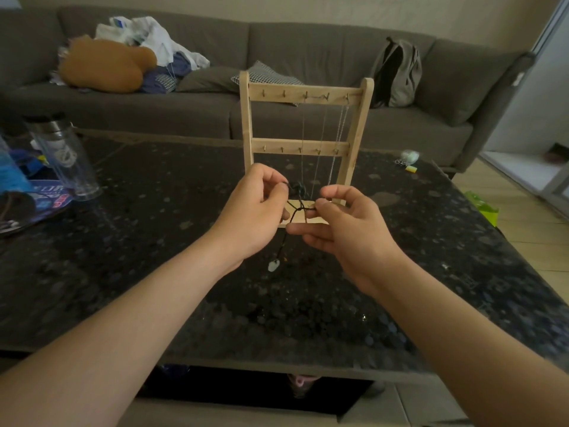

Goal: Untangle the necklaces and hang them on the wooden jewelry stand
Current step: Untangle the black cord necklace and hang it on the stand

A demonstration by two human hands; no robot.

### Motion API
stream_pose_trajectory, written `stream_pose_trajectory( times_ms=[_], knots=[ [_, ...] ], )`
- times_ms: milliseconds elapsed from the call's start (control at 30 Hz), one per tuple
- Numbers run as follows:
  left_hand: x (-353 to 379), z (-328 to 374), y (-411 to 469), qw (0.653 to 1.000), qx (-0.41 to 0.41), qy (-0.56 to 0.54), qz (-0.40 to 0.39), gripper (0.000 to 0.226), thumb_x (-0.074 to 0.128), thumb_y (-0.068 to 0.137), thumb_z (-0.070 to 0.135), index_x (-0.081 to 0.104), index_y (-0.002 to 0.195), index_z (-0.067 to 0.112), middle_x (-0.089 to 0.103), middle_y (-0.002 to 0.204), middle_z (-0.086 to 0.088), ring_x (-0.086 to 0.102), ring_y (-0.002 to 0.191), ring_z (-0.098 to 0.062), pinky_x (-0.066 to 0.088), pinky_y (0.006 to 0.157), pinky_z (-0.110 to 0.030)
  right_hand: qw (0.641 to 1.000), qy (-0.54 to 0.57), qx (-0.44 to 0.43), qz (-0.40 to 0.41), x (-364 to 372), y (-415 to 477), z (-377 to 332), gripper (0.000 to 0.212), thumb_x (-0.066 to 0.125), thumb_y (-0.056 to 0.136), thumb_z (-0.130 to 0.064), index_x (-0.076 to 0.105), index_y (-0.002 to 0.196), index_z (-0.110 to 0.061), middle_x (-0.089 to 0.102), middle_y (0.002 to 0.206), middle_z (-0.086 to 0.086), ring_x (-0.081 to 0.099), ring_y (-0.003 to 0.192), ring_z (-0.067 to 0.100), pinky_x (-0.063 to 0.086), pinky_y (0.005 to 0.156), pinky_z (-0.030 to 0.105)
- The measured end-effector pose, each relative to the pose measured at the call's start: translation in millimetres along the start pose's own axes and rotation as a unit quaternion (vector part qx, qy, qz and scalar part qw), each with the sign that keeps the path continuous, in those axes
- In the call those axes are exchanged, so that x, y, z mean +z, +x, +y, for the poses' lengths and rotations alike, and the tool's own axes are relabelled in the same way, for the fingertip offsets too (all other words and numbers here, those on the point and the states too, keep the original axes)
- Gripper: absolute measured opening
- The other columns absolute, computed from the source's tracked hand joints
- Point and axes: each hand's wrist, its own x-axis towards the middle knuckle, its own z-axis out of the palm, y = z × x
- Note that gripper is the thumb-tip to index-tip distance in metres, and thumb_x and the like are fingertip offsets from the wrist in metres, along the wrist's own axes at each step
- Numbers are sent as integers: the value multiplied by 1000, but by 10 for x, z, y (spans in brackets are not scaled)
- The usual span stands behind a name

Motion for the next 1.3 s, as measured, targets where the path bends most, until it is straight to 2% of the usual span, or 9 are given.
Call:
stream_pose_trajectory(
  times_ms=[167,300,467,567,667,833,1033,1167,1300],
  knots=[
    [-15,39,-16,999,-28,-28,-16,10,56,111,24,66,111,25,73,108,-6,73,103,-22,60,101,-51,999,-42,7,-20,7,-32,-10,20,50,112,-13,63,126,-16,82,91,10,83,86,30,62,82,40],
    [-22,10,-19,1000,-8,-1,-25,9,60,110,27,68,114,30,74,109,3,71,106,-14,59,103,-46,991,-132,-6,-32,7,-70,-26,17,53,112,-25,69,112,-19,82,88,11,82,81,28,63,82,42],
    [-22,-12,-19,998,21,43,-26,13,62,109,23,68,118,31,71,112,10,69,105,-8,61,100,-40,980,-182,-74,23,-11,-30,23,15,72,101,-31,83,95,-22,79,83,3,75,75,9,59,69,22],
    [-30,-32,-14,998,22,56,-12,17,63,108,17,66,119,30,71,109,8,73,100,-10,63,98,-41,987,-146,-59,38,-37,11,45,7,78,97,-28,84,94,-26,79,85,-9,72,84,1,55,80,26],
    [-46,-37,-30,996,33,87,5,19,63,107,11,65,113,29,68,104,9,74,94,-9,65,91,-36,995,-85,-21,47,-68,48,57,8,75,98,-23,82,102,-21,79,97,-2,75,104,19,58,92,37],
    [-30,-16,-64,989,39,144,-13,38,60,103,-4,72,104,32,68,107,15,66,101,-1,55,103,-31,1000,-11,0,-4,-63,45,48,11,69,101,-12,75,110,-14,82,93,2,77,90,13,56,90,34],
    [-19,17,-58,990,39,136,15,27,60,107,14,79,121,28,61,129,9,54,128,-9,39,113,-28,1000,-8,-15,-17,-72,32,59,21,78,94,-6,74,114,-9,83,107,12,80,106,21,59,100,38],
    [-49,76,-73,998,-6,21,-60,28,57,109,23,82,116,35,72,115,22,60,116,8,40,102,-21,999,-28,-18,-10,-76,39,79,22,80,90,1,75,108,-11,83,105,11,79,108,23,59,105,43],
    [-65,25,-59,998,17,7,-66,23,63,108,26,82,118,35,78,112,20,67,112,6,50,106,-30,1000,4,-6,-7,-66,21,45,19,62,100,-1,74,113,-8,83,106,11,80,104,22,59,102,42]
  ],
)
